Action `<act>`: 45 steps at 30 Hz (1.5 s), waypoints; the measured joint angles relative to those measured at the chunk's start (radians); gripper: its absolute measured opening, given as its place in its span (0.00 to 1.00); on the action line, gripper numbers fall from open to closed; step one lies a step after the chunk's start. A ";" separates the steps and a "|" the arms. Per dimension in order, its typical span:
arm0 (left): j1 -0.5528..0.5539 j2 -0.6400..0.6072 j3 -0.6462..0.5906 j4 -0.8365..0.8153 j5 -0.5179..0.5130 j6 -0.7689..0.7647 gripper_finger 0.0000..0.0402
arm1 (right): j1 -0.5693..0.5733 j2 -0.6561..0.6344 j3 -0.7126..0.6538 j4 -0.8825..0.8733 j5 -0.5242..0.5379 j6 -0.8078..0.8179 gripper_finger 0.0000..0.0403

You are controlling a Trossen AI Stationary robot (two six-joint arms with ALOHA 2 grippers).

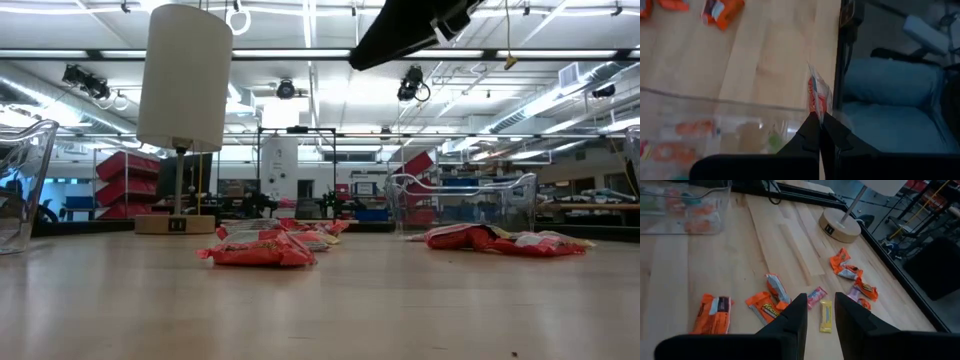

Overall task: Sort candy
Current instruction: Put the red gummy into the bottom left transparent bin

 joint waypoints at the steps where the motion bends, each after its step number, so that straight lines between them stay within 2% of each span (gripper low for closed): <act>1: -0.004 0.000 0.000 -0.011 0.016 -0.006 0.00 | 0.000 0.000 0.000 0.003 -0.007 0.000 0.21; 12: -0.046 0.000 -0.002 -0.209 0.097 -0.213 0.00 | 0.000 0.000 0.000 0.029 -0.057 0.011 0.21; 23: -0.053 0.001 -0.043 -0.205 0.101 -0.248 0.00 | 0.000 0.000 0.000 0.041 -0.083 0.018 0.21; 35: -0.053 0.002 -0.043 -0.203 0.087 -0.257 0.17 | 0.000 0.000 0.000 0.040 -0.083 0.029 0.21; 45: -0.052 0.047 -0.043 -0.213 0.092 -0.255 0.24 | 0.000 0.000 0.000 0.039 -0.085 0.029 0.22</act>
